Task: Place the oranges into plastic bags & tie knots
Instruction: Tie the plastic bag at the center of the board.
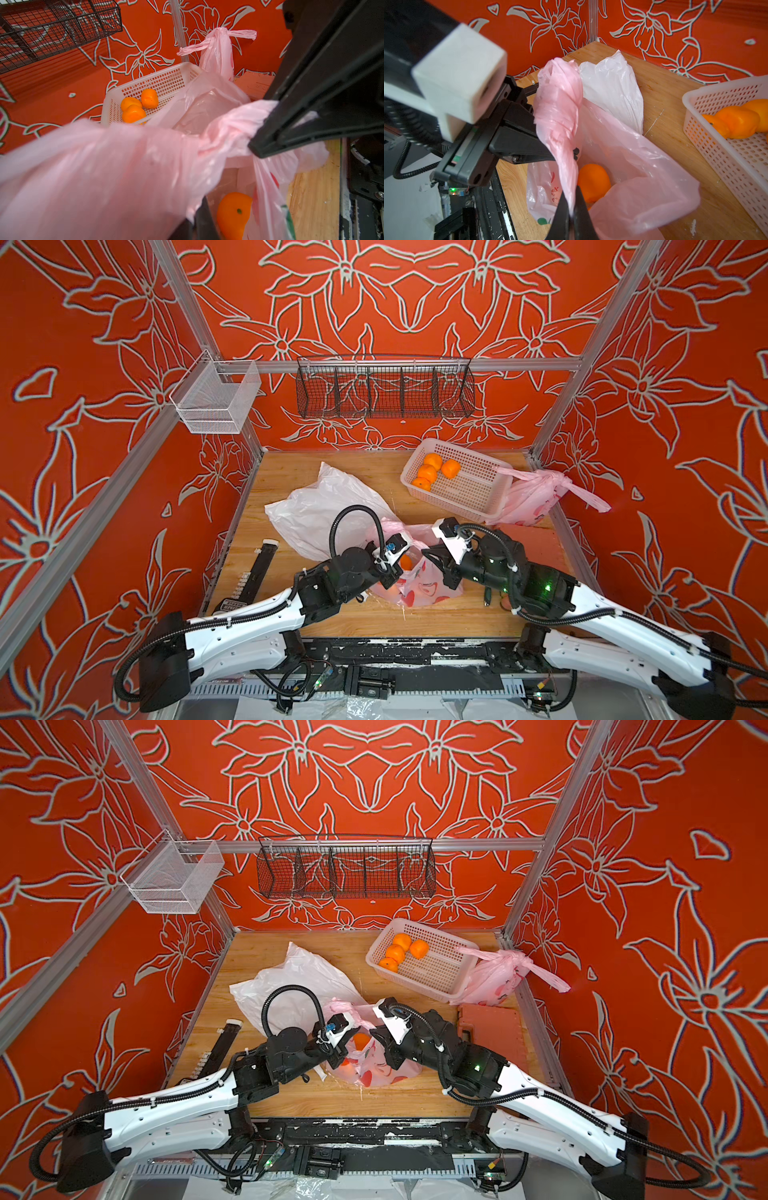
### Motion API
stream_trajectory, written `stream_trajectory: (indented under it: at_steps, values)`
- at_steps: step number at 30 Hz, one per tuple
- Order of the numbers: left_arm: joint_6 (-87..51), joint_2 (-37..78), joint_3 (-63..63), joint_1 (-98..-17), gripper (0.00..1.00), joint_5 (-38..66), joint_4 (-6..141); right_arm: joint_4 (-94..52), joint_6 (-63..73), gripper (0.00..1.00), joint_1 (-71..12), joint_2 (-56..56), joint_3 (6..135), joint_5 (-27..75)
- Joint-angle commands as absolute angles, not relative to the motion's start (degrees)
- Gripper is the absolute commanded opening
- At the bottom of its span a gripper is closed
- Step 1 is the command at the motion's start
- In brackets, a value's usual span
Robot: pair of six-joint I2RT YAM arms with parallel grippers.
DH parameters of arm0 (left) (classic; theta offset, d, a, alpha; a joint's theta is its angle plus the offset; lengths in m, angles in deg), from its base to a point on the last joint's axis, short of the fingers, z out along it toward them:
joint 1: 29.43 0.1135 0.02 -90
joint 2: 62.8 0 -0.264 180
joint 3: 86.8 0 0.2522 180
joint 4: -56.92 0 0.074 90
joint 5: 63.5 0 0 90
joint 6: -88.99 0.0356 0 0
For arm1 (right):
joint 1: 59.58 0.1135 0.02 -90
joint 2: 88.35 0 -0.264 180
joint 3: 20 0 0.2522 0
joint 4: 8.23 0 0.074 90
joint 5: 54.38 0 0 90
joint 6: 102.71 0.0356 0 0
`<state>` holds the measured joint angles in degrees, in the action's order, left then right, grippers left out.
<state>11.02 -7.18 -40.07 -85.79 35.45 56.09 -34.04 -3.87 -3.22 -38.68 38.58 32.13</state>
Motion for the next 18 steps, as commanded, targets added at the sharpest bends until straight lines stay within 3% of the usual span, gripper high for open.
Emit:
stream_trajectory:
  at_steps: [1, 10, 11, 15, 18]
  values:
    - [13.2, -6.8, -38.9, -86.1, 0.0, 33.8, 56.4, -31.4, -1.8, 0.0, -3.0, -35.5, 38.7, 31.2]
    - [19.4, -6.7, -39.9, -86.2, 0.0, 32.6, 56.1, -26.2, -0.4, 0.0, -3.0, -30.0, 41.4, 29.8]
    - [20.6, -6.7, -40.6, -86.2, 0.0, 32.5, 55.8, -25.7, -0.3, 0.04, -3.0, -30.3, 41.3, 30.3]
    - [26.3, -6.7, -42.9, -86.2, 0.0, 35.1, 54.0, -28.8, -0.7, 0.44, -3.0, -32.9, 40.6, 31.7]
    - [30.9, -4.6, -44.1, -86.2, 0.0, 37.0, 50.7, -34.2, -2.1, 0.64, -3.0, -36.4, 39.5, 31.1]
